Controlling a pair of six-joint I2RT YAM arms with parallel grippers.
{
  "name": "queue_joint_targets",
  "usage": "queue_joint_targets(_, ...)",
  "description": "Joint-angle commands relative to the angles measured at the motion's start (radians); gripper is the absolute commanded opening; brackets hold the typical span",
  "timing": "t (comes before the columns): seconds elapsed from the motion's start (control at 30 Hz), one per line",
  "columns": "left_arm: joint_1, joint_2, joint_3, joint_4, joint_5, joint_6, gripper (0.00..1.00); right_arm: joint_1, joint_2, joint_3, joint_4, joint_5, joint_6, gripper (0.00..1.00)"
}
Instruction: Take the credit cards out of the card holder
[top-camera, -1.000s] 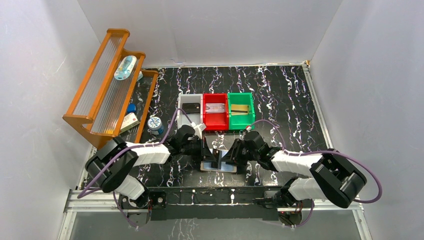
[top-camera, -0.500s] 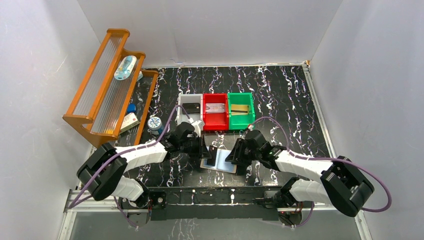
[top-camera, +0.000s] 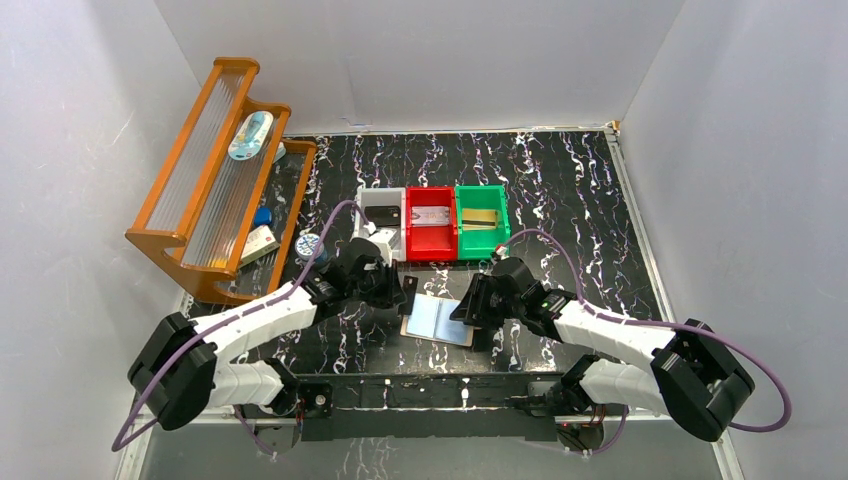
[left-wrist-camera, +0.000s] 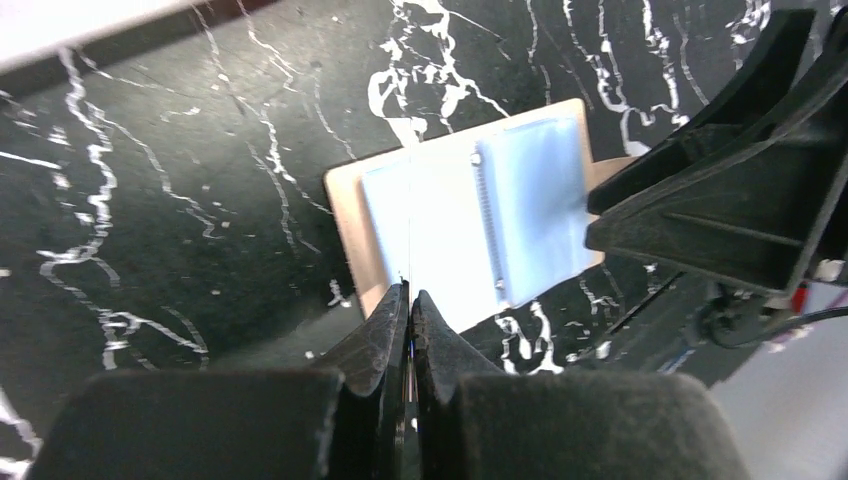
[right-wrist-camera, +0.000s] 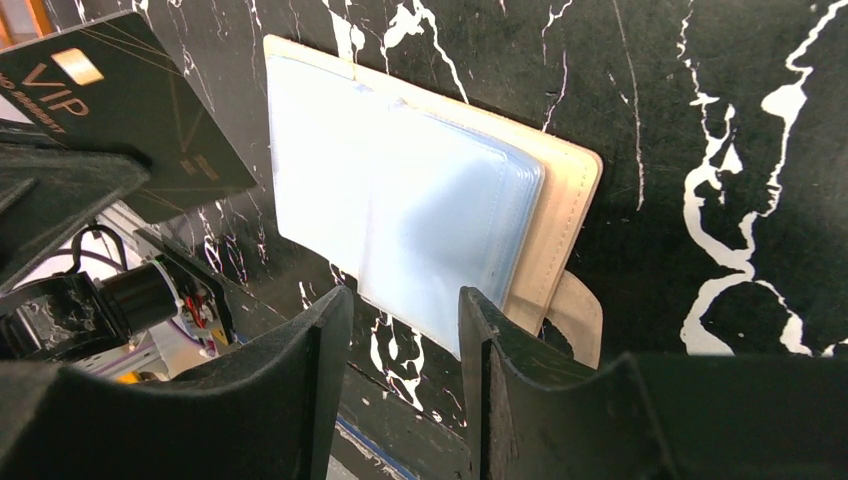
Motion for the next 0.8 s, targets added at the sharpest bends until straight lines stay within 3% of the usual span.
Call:
queue_joint_targets(0.0,-0.003,-0.06,0.073,-0.116,-0.113,0.18,0.0,-0.003,-0.015,0.037,0.005,0.013,-0.012,0.52)
queue_joint_targets(0.23,-0.003,-0.116,0.126,-0.17,-0.202,0.501,0.0,-0.003,-0.005,0.037,0.002,0.003,-0.014,0.52)
queue_joint_targets(0.43,-0.004,-0.167,0.104,-0.066,-0.299,0.86,0.0,-0.003,-0.02,0.049,-0.019,0.024,-0.025,0.52)
queue_joint_targets(0.57,0.007,-0.119,0.127,-0.027,-0.422,1.094,0.0,-0.003,-0.019,0.063,-0.039,0.035,-0.038,0.52)
queue_joint_targets(0.77,0.101,0.002,0.218,-0.025,-0.347,1.274,0.0,-0.005,0.004,0.088,-0.057,0.039,-0.057,0.52)
